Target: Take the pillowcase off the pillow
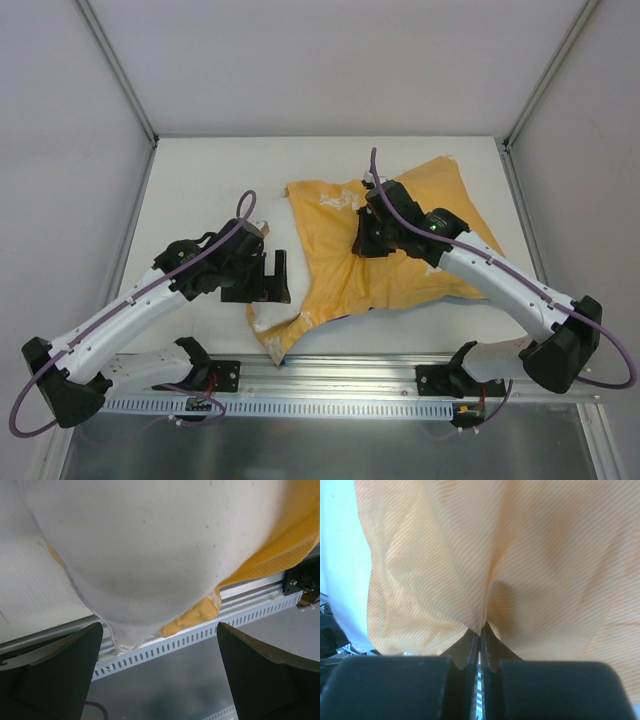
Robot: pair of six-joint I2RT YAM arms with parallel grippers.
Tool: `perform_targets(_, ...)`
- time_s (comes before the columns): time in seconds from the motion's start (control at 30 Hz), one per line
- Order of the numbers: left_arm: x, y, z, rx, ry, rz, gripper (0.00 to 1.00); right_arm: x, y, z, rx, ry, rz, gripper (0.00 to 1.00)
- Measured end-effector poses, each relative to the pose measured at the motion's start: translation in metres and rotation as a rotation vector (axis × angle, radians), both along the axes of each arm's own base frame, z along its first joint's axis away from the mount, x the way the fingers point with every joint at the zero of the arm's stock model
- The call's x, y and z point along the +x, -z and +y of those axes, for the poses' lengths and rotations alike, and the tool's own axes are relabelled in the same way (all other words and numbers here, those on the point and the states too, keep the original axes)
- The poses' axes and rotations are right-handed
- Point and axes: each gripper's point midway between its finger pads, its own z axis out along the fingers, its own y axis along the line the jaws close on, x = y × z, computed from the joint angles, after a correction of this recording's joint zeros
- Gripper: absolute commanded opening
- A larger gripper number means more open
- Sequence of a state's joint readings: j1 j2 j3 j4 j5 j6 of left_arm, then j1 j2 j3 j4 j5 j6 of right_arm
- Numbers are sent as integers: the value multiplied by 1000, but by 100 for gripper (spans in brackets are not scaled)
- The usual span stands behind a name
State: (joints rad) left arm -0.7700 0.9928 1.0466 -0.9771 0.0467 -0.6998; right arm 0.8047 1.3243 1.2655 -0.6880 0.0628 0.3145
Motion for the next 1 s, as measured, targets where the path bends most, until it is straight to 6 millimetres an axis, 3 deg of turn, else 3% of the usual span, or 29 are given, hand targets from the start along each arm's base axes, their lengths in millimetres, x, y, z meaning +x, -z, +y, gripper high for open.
perform_targets(0.13, -2, 15, -7, 30, 12, 40, 99, 5, -2, 6, 13, -12, -1, 1)
perform_targets(0.2, 3, 23, -10, 45, 3, 45, 92, 4, 0, 7, 15, -19, 7, 1)
perform_targets(0.3, 15, 32, -18, 53, -13, 37, 18, 3, 1, 8, 18, -25, 11, 1)
perform_targets(0.33, 19, 37, -21, 62, -19, 41, 0, 3, 2, 7, 16, -26, 10, 1)
perform_targets(0.43, 32, 49, -24, 84, -38, 61, 0, 1, 8, -3, 1, -18, 15, 1)
perform_targets(0.5, 45, 47, -16, 63, -96, 58, 0, 1, 15, -24, -16, 18, 21, 1)
perform_targets(0.57, 66, 33, 1, -12, -196, 24, 0, 3, 18, -50, -18, 77, 21, 1)
perform_targets(0.67, 98, -6, 41, -162, -382, -88, 0, 7, 9, -85, 18, 173, -15, 1)
perform_targets(0.77, 107, -41, 77, -249, -509, -212, 0, 0, -6, -88, 78, 160, -44, 1)
perform_targets(0.8, 105, -48, 83, -263, -529, -229, 0, -5, -9, -83, 98, 130, -40, 4)
perform_targets(0.83, 104, -53, 88, -273, -544, -240, 0, -9, -11, -78, 113, 105, -32, 19)
perform_targets(0.87, 103, -56, 91, -277, -552, -245, 0, -11, -10, -77, 115, 89, -26, 60)
perform_targets(0.93, 102, -56, 96, -265, -566, -241, 0, -15, -7, -80, 100, 83, -13, 98)
perform_targets(1.0, 102, -49, 100, -245, -581, -212, 0, -19, -7, -88, 74, 79, -17, 99)
